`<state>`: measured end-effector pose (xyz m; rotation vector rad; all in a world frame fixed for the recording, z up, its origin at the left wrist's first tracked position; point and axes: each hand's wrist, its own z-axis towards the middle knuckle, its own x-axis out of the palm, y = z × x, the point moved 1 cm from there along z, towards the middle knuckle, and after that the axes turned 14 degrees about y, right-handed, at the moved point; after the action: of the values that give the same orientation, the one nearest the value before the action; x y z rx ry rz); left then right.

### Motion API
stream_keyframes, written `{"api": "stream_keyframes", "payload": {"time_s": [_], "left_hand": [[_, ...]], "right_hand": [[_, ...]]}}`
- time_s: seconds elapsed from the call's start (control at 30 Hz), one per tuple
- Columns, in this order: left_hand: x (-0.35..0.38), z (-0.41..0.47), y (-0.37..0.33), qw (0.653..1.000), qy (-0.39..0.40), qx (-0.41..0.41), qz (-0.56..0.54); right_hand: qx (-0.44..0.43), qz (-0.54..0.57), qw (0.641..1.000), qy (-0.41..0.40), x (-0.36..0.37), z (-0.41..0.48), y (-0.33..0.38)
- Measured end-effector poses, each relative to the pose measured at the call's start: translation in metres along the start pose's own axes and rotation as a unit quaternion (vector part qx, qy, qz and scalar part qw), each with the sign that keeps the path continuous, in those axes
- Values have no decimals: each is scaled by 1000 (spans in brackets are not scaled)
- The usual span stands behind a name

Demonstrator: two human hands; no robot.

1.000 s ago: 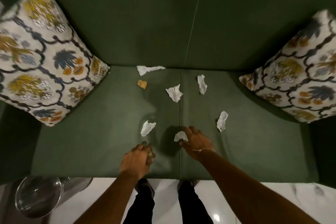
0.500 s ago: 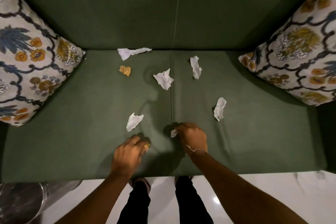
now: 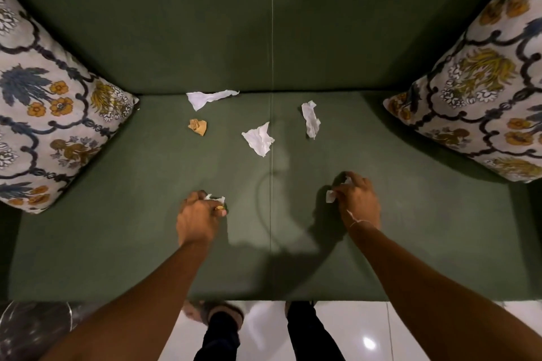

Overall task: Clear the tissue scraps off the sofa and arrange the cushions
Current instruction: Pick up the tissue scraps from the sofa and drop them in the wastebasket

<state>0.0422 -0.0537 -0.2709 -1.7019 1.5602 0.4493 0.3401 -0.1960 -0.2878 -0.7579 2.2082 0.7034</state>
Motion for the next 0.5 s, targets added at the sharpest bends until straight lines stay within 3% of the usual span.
{"api": "stream_keyframes", "payload": {"time_s": [0.13, 0.27, 0.37, 0.5], "left_hand": [[10, 4, 9, 999, -35, 12, -4], [12, -7, 26, 997, -51, 17, -59], [3, -26, 56, 986, -55, -11, -158], [-17, -59, 128, 967, -63, -45, -244]], "right_hand": [[-21, 25, 999, -12, 5, 2, -2], [75, 238, 968, -32, 15, -19, 21], [117, 359, 925, -36, 40, -46, 70], [74, 420, 903, 42, 95, -87, 161]]}}
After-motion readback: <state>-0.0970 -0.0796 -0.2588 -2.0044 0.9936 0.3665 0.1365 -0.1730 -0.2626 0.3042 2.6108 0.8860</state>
